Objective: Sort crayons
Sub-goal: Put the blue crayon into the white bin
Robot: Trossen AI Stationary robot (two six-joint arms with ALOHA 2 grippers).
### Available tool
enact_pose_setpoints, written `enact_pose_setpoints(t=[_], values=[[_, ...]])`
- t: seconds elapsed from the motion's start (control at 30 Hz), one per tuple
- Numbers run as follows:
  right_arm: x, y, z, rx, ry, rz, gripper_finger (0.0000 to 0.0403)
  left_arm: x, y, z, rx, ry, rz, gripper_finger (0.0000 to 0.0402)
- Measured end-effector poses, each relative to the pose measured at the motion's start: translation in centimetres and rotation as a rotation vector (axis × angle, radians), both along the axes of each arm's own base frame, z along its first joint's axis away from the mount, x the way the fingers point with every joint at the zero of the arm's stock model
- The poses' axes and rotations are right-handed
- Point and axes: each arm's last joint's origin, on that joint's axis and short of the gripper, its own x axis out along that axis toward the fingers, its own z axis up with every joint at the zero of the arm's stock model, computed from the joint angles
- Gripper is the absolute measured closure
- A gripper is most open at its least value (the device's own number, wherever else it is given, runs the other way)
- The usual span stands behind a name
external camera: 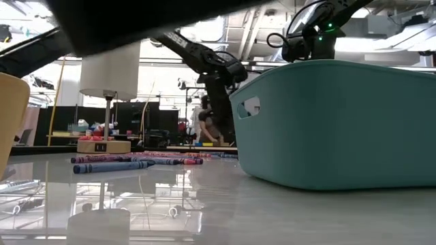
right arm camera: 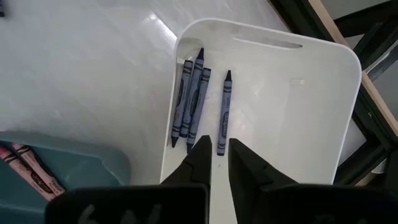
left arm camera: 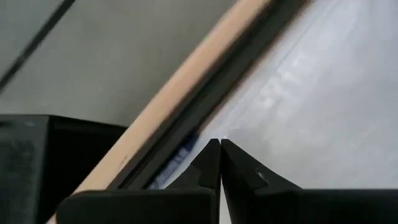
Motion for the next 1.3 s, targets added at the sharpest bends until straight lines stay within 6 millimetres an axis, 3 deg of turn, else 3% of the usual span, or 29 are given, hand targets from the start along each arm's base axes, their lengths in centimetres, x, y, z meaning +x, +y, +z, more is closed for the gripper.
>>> enact_pose_setpoints(t=[0.2,0.7,0.9,1.3], values=[[0.0,0.0,0.0,0.001,0.001,0.001,0.0354,1.5,-0.4,0.1,0.056,0.053,-0.046,0.0401],[0.0,0.0,0.0,-0.001,0.001,0.008,0.0354,1.1,0.3,0.1,0.097,0.123,-0.131,0.0401],[0.0,0.0,0.0,-0.001,0.001,0.008,0.0354,1.5,0.3,-1.5,0.115,0.17,-0.187,0.0401],[0.0,0.0,0.0,0.0,0.002,0.008,0.0354,1.1,1.1,-2.2,0.076,0.14,-0.128,0.0401]])
